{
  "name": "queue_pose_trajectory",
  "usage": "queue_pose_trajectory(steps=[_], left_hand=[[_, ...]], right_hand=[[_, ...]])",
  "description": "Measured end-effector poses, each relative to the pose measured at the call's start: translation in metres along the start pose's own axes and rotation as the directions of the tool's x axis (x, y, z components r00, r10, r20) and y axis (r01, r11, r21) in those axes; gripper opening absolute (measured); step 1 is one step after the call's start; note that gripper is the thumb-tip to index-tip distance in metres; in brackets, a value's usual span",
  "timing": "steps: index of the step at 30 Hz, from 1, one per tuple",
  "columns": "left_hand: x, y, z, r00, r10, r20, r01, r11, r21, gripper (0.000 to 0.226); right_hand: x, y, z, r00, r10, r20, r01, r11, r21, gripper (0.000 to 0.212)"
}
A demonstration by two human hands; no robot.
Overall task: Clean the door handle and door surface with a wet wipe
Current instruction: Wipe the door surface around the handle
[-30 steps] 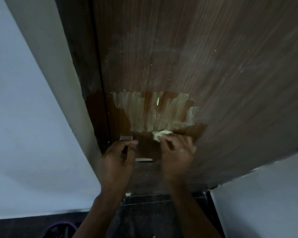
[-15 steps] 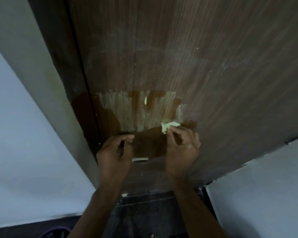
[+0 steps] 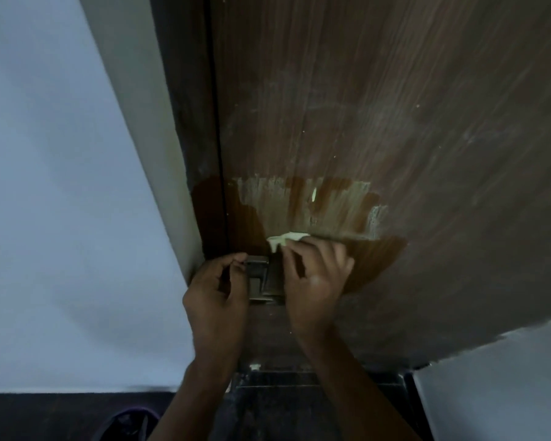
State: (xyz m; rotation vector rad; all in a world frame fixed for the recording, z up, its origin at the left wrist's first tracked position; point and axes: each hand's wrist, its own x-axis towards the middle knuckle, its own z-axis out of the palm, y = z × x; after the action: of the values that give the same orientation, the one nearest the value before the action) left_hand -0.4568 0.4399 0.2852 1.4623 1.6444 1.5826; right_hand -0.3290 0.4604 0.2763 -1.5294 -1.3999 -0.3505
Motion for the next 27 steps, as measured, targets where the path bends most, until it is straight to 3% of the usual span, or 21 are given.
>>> queue_pose_trajectory(steps=[2,6,8,11,14,16,18,21,23,25,27], left_hand=[[0.001,0.001,0.0,1.0,0.007,0.005,-0.007,1.0,-0.003,0.02],[0.002,0.005,0.005,1.0,0.028,0.005,-0.028,1.0,0.01,0.023],[0.001,0.008,0.008,1.0,0.007,0.026,-0.006,1.0,-0.028,0.02],[-0.001,0.011,0.01,0.999,0.005,0.049,-0.002,0.998,-0.056,0.022],[-0.003,0.017,0.016,0.993,0.052,0.106,-0.048,0.998,-0.039,0.022],[-0.003,0.022,0.022,0.987,0.063,0.146,-0.058,0.998,-0.039,0.019],[-0.002,0.027,0.027,0.983,0.074,0.17,-0.07,0.997,-0.027,0.019],[0.001,0.029,0.031,0.979,0.088,0.182,-0.09,0.996,0.0,0.017],[0.002,0.028,0.031,0.978,0.102,0.184,-0.107,0.994,0.02,0.018],[0.004,0.025,0.029,0.979,0.122,0.163,-0.132,0.99,0.053,0.016],[0.005,0.02,0.026,0.982,0.131,0.134,-0.141,0.988,0.068,0.015]], right_hand=[[0.0,-0.005,0.002,0.999,0.037,-0.014,-0.037,0.999,0.0,0.01],[0.003,-0.031,0.012,0.965,-0.219,0.145,0.21,0.975,0.071,0.01],[0.005,-0.029,0.008,0.957,-0.231,0.178,0.221,0.973,0.072,0.011],[0.003,0.0,-0.013,0.999,0.013,0.053,-0.014,1.0,0.023,0.009],[0.012,0.036,-0.036,0.937,0.312,-0.158,-0.302,0.95,0.084,0.008],[0.019,0.042,-0.038,0.912,0.344,-0.222,-0.326,0.938,0.116,0.007],[0.019,0.031,-0.031,0.958,0.216,-0.186,-0.203,0.975,0.087,0.005],[0.01,0.012,-0.017,0.995,-0.094,0.042,0.093,0.995,0.027,0.012],[0.013,0.018,-0.021,0.99,-0.13,0.052,0.13,0.991,0.0,0.01],[0.022,0.034,-0.034,0.995,0.026,-0.093,-0.025,1.0,0.007,0.005],[0.031,0.05,-0.047,0.941,0.221,-0.256,-0.206,0.975,0.085,0.005]])
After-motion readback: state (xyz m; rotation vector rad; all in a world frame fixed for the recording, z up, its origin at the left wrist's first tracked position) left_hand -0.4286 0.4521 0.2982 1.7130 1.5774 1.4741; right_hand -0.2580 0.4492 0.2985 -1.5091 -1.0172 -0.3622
